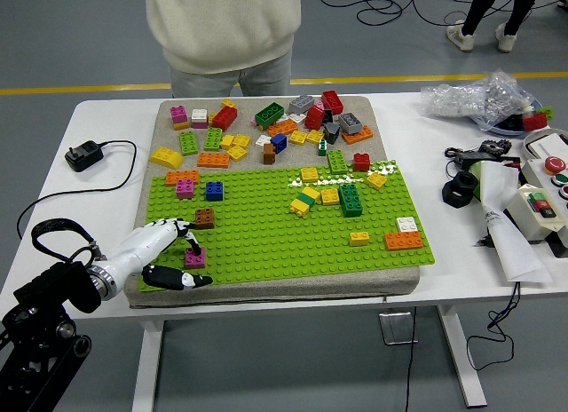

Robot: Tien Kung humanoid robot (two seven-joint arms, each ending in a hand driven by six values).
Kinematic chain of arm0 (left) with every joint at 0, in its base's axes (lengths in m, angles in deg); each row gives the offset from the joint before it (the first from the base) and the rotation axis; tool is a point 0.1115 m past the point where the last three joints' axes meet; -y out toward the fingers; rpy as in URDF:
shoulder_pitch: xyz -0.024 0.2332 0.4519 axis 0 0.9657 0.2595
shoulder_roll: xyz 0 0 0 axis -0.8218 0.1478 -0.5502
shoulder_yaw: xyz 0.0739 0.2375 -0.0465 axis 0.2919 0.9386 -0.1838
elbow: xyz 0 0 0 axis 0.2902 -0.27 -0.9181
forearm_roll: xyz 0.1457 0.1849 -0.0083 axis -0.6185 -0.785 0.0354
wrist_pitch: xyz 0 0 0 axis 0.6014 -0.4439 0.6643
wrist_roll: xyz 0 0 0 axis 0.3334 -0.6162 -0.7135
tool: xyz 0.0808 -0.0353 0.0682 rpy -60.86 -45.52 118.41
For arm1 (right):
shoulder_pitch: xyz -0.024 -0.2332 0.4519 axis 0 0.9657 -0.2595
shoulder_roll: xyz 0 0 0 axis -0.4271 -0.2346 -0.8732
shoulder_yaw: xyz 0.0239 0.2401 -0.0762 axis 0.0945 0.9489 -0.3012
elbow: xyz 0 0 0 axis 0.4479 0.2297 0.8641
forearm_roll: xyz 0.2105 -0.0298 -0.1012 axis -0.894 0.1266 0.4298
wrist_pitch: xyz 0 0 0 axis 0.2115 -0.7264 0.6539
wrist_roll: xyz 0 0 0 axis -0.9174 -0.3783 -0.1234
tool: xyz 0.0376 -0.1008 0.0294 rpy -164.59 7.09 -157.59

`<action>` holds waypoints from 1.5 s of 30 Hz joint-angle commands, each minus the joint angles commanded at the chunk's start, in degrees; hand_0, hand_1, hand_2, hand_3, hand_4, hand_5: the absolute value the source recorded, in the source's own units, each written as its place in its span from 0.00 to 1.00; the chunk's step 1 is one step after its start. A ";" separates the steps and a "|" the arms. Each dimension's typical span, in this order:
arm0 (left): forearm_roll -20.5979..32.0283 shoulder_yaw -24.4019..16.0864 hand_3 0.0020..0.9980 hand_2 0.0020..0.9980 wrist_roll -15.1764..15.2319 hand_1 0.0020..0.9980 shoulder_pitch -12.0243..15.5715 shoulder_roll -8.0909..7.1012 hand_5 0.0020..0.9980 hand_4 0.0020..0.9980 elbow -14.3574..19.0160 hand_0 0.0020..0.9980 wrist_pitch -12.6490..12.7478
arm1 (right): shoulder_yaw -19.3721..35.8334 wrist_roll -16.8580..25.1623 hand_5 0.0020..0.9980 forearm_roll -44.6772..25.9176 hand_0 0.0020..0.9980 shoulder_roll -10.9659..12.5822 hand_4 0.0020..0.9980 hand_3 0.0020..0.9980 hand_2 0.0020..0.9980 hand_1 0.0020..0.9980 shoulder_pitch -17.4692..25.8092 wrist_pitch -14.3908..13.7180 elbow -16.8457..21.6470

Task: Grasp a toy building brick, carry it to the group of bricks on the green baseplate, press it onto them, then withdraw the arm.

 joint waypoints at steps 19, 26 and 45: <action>-0.49 0.46 0.59 0.93 0.00 1.00 -0.16 0.15 0.52 0.97 -1.53 1.00 0.28 | 0.04 0.00 0.68 -0.11 0.76 0.01 1.00 0.74 0.72 0.68 -0.07 -0.06 0.00; -0.53 0.32 0.59 0.93 -0.06 1.00 -0.19 0.01 0.51 0.97 -1.18 1.00 0.00 | 0.10 0.01 0.68 -0.16 0.76 -0.01 1.00 0.74 0.72 0.68 -0.03 -0.08 0.00; 0.18 -0.31 0.59 0.92 -0.04 1.00 0.00 -0.16 0.50 0.97 0.57 1.00 0.16 | 0.07 -0.01 0.68 -0.33 0.76 -0.01 1.00 0.74 0.72 0.68 0.00 -0.12 0.00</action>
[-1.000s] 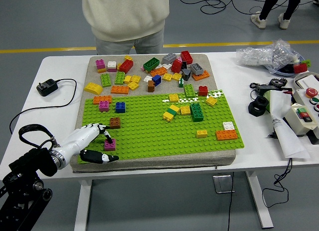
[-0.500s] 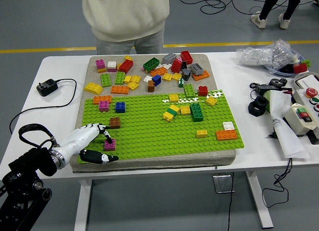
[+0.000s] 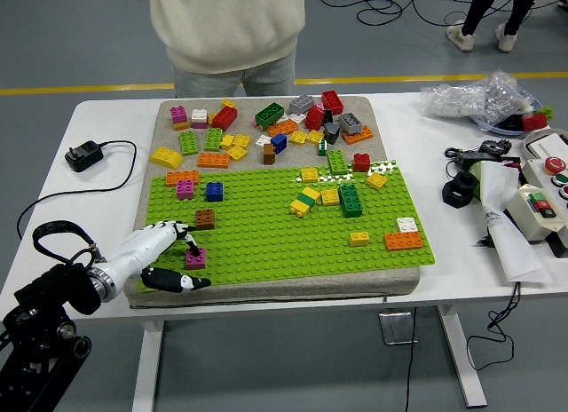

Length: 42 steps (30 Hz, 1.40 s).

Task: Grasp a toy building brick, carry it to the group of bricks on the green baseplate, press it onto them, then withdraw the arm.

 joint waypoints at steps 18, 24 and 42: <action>1.53 -1.54 0.63 0.82 0.31 0.99 -3.90 -0.99 0.48 0.98 2.41 1.00 3.51 | -0.05 -0.06 0.68 0.20 0.76 0.01 1.00 0.74 0.72 0.68 -0.07 0.04 0.00; -0.06 -1.99 0.83 0.74 0.86 0.88 -6.87 -1.51 0.34 1.00 1.24 1.00 3.61 | -0.14 -0.10 0.68 0.24 0.76 0.04 1.00 0.74 0.72 0.68 -0.20 0.07 0.00; -2.00 -0.75 0.84 0.68 2.38 0.79 -15.34 -3.92 0.13 1.00 -5.57 0.81 -0.66 | -0.32 -0.18 0.68 0.38 0.76 0.13 1.00 0.74 0.72 0.68 -0.50 0.10 0.00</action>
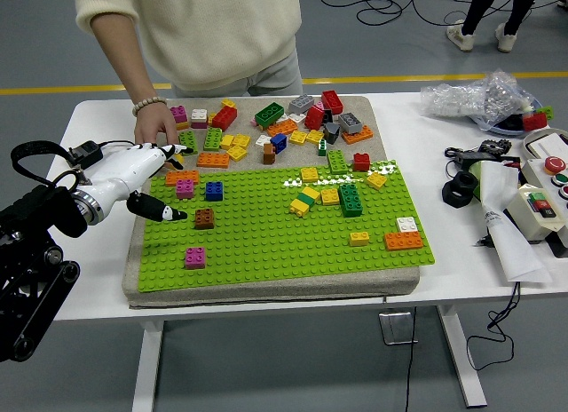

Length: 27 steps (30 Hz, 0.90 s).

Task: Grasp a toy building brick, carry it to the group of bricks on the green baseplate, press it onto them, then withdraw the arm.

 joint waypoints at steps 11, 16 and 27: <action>0.00 4.11 0.77 0.53 0.56 0.71 -3.57 0.16 0.06 0.91 -4.19 0.72 -1.32 | -0.02 0.00 0.68 -0.15 0.76 0.11 1.00 0.74 0.72 0.68 -0.30 -0.02 0.00; 0.00 5.92 0.77 0.52 0.74 0.71 -4.64 1.09 0.03 0.89 -7.03 0.72 -1.04 | -0.04 -0.03 0.68 -0.15 0.76 0.16 1.00 0.74 0.72 0.68 -0.27 0.00 0.00; 0.00 6.56 0.79 0.56 1.21 0.76 -6.37 3.17 0.04 0.90 -11.72 0.76 -0.83 | -0.07 -0.01 0.68 -0.08 0.76 0.18 1.00 0.74 0.72 0.68 -0.37 0.02 0.00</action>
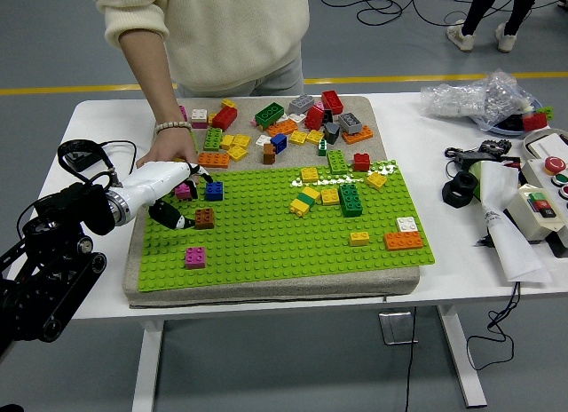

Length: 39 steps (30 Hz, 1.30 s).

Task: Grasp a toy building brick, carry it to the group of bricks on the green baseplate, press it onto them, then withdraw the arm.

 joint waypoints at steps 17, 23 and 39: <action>0.00 0.52 0.81 0.58 0.68 0.77 -2.04 2.49 0.03 0.91 -5.45 0.80 1.64 | -0.08 -0.01 0.68 0.01 0.76 0.05 1.00 0.74 0.72 0.68 -0.24 0.02 0.00; 0.00 1.17 0.81 0.58 0.98 0.77 -3.20 3.68 0.03 0.92 -8.57 0.80 2.87 | -0.13 -0.02 0.68 0.05 0.76 0.07 1.00 0.74 0.72 0.68 -0.31 0.03 0.00; 0.00 2.39 0.81 0.58 1.63 0.78 -5.63 5.17 0.03 0.91 -14.95 0.80 4.31 | -0.29 -0.01 0.68 -0.01 0.76 0.15 1.00 0.74 0.72 0.68 -0.53 0.06 0.00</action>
